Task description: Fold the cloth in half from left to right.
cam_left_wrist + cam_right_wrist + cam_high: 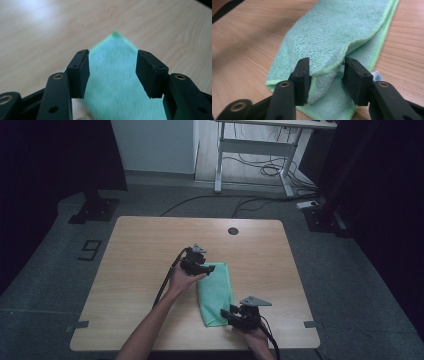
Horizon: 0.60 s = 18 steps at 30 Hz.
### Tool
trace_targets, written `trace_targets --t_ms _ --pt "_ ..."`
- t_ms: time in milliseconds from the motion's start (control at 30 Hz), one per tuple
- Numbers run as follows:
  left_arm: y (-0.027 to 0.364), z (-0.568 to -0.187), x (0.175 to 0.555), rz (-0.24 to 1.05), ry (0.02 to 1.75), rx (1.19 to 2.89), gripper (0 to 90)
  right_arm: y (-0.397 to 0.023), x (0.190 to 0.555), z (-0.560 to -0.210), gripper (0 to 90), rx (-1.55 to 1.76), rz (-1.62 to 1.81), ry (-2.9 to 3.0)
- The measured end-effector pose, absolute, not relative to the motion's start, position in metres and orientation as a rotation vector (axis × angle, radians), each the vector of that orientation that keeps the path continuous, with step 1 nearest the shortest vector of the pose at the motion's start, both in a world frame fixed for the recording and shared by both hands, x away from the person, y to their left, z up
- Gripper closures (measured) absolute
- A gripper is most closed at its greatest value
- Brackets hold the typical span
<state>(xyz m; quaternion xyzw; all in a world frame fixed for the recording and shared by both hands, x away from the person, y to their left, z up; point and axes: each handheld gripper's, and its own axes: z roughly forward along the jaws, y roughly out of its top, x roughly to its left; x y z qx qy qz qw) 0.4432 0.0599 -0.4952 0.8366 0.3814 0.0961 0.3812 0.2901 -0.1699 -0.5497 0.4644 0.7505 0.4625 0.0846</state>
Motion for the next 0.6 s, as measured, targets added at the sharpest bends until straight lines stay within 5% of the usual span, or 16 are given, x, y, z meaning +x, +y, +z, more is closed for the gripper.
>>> trace_targets --t_ms 167,400,600 --pt "0.061 -0.512 0.435 0.228 0.952 2.208 44.7 -0.178 0.290 -0.552 70.3 1.451 1.375 2.234" --pt "0.055 -0.532 0.437 0.224 0.964 2.265 45.9 -0.179 0.281 -0.548 50.4 1.369 1.234 2.196" --pt "0.056 -0.534 0.442 0.231 0.963 2.255 47.7 -0.178 0.274 -0.531 48.1 1.258 1.282 2.156"
